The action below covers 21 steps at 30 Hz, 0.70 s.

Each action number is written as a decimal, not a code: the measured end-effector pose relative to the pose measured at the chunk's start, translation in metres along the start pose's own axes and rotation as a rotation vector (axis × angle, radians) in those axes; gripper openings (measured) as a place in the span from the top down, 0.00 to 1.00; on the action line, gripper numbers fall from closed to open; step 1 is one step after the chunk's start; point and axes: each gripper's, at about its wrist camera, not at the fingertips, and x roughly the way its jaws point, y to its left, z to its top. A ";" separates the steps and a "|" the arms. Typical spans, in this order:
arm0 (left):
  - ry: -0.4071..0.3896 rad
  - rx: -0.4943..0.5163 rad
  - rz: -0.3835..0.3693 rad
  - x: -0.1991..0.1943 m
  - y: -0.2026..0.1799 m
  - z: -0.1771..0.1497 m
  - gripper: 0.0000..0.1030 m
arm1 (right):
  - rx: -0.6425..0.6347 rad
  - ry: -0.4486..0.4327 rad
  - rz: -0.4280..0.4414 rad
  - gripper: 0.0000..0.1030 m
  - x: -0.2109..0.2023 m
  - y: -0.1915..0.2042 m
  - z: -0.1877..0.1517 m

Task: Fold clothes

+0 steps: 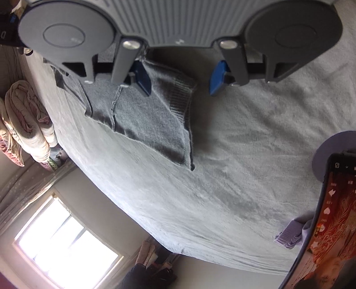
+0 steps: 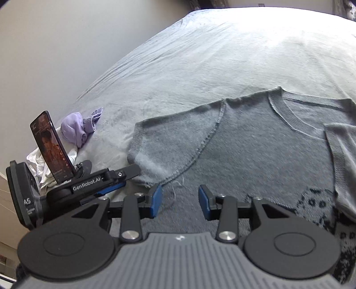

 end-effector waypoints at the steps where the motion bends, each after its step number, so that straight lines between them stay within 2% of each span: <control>1: -0.001 -0.008 -0.007 0.003 0.001 0.001 0.66 | -0.005 -0.001 0.010 0.60 0.006 0.001 0.007; 2: 0.006 -0.014 -0.012 0.005 0.002 0.001 0.80 | -0.006 0.000 0.023 0.60 0.012 0.002 0.013; 3: 0.012 -0.018 -0.017 0.008 0.003 0.001 0.87 | -0.003 0.003 0.040 0.60 0.017 0.002 0.020; 6: 0.009 0.001 -0.022 0.008 0.004 0.001 0.94 | 0.001 0.013 0.091 0.60 0.034 0.004 0.039; 11: -0.015 0.131 -0.066 0.003 -0.013 -0.003 0.94 | -0.039 0.055 0.127 0.60 0.064 0.016 0.055; 15: -0.019 0.245 -0.066 0.004 -0.030 -0.013 0.94 | -0.125 0.100 0.126 0.60 0.089 0.033 0.060; 21: -0.012 0.299 -0.068 0.005 -0.035 -0.017 0.95 | -0.262 0.165 0.087 0.60 0.123 0.055 0.065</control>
